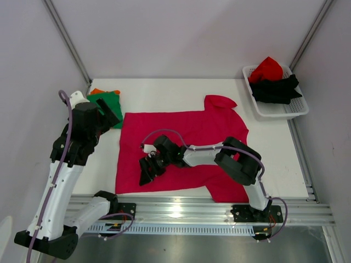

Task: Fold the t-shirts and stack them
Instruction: Flatten out the tshirt

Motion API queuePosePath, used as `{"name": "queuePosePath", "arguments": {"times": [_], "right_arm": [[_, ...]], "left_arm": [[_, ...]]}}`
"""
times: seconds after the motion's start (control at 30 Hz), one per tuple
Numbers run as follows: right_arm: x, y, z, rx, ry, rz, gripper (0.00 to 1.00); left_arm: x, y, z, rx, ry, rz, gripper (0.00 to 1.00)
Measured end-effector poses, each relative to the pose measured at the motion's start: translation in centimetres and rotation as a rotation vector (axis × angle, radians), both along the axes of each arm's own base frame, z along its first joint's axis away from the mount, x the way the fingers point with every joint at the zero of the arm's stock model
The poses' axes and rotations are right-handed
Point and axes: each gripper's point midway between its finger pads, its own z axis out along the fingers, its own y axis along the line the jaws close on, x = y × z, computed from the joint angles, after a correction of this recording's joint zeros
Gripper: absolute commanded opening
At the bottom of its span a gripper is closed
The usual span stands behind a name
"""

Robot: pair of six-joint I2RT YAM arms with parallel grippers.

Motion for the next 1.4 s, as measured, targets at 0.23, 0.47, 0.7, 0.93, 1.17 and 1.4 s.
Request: {"name": "queuePosePath", "arguments": {"times": [0.23, 0.47, 0.7, 0.93, 1.17, 1.4], "right_arm": [[0.1, 0.0, 0.0, 0.0, -0.009, 0.001, 0.9], [1.6, -1.8, 0.4, -0.061, -0.116, -0.075, 0.92], [8.8, -4.8, 7.7, -0.041, -0.411, -0.311, 0.93], [17.3, -10.5, 12.8, -0.085, -0.613, -0.617, 0.93], [20.6, -16.7, 11.8, -0.195, -0.634, -0.795, 0.93], [21.8, -20.0, 12.7, -0.198, -0.631, -0.883, 0.93]], "left_arm": [[0.2, -0.1, -0.3, -0.005, 0.012, -0.005, 0.88], [0.8, -0.5, -0.9, 0.007, 0.046, -0.031, 0.88], [5.2, -2.1, -1.5, 0.038, 0.195, -0.071, 0.87], [12.9, -4.2, -2.9, 0.056, 0.349, -0.102, 0.87], [24.1, -6.4, -6.0, 0.035, 0.399, -0.138, 0.84], [18.0, -3.2, -21.6, -0.239, 0.845, 0.06, 0.82]]}}
